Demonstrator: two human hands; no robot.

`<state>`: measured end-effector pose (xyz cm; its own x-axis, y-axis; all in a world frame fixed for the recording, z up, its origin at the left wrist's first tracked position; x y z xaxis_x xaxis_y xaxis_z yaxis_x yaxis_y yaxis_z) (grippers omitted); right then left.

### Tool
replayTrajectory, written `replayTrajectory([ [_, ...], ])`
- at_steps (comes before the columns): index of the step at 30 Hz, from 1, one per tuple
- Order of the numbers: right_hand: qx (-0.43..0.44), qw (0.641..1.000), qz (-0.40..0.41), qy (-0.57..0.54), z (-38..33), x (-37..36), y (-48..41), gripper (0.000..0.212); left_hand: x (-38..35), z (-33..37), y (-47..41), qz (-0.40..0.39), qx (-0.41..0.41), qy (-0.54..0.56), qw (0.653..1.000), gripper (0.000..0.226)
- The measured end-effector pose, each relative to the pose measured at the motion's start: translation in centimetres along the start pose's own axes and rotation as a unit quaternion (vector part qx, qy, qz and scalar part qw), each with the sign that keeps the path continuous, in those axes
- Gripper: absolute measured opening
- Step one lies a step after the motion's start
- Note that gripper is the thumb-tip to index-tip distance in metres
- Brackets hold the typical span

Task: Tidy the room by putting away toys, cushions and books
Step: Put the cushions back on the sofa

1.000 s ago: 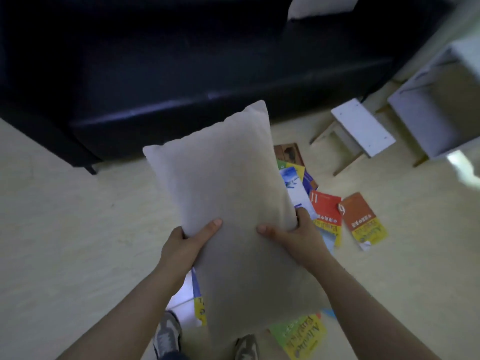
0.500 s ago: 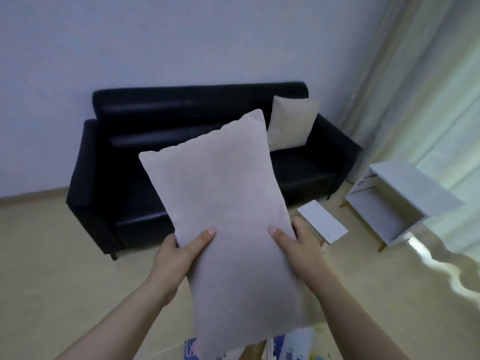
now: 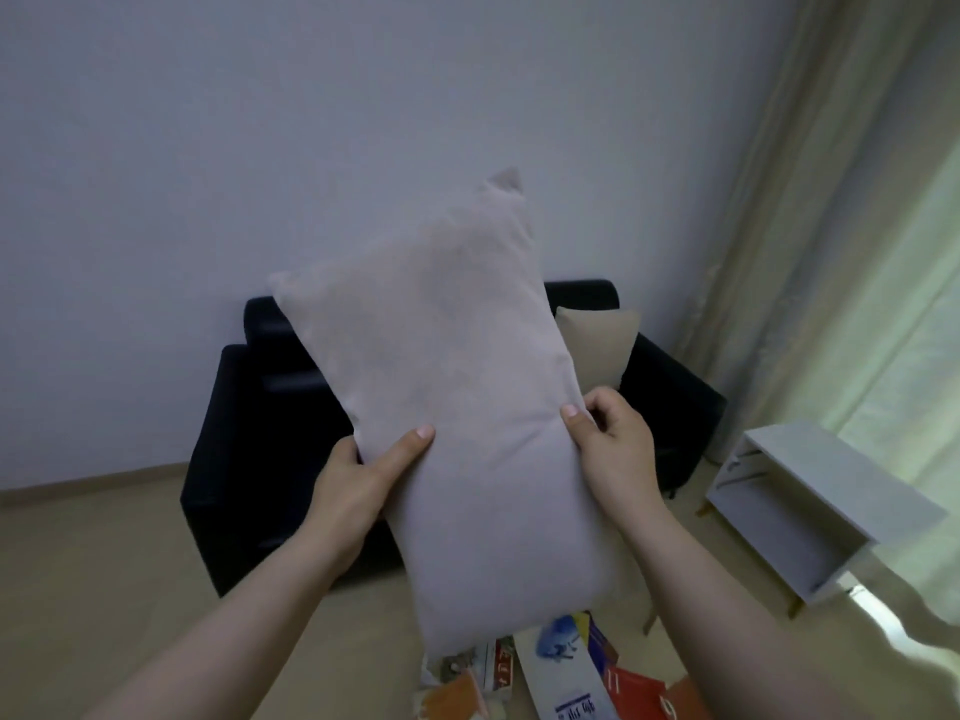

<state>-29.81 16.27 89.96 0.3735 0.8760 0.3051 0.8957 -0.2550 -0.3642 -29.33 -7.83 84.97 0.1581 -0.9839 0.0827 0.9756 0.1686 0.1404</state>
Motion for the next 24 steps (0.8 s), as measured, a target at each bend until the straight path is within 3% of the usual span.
replayTrajectory([
  [10,0.069,0.995,0.072,0.028,-5.8,-10.4,-4.4,0.023,9.1,2.9,-8.5,-0.073,-0.020,0.063,0.995,0.079],
  [13,0.072,0.992,0.093,0.055,-7.5,-14.4,-5.4,0.022,13.1,4.1,-12.2,-0.075,-0.025,0.028,0.997,0.095],
  [16,0.073,0.988,0.113,0.078,-9.0,-17.2,-6.4,0.023,15.8,5.4,-14.9,-0.089,-0.036,-0.031,0.995,0.096],
  [21,0.078,0.980,0.130,0.131,-10.6,-20.9,-8.7,0.027,18.5,7.5,-19.3,-0.024,-0.153,-0.183,0.971,0.065],
  [24,0.076,0.976,0.132,0.158,-10.6,-22.0,-10.0,0.035,18.9,8.8,-20.6,0.020,-0.244,-0.242,0.939,0.073],
])
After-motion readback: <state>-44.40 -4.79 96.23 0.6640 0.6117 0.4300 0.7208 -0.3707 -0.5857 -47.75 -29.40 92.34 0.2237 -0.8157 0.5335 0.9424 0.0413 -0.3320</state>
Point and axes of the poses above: each hand's wrist, its own y-axis away from the middle knuckle, its own x-axis out of the back of the hand, z = x × y, the point moved 3 cm from there along -y, towards the middle knuckle, and after that the axes turned 5 degrees about -y, right-handed, at the moved point
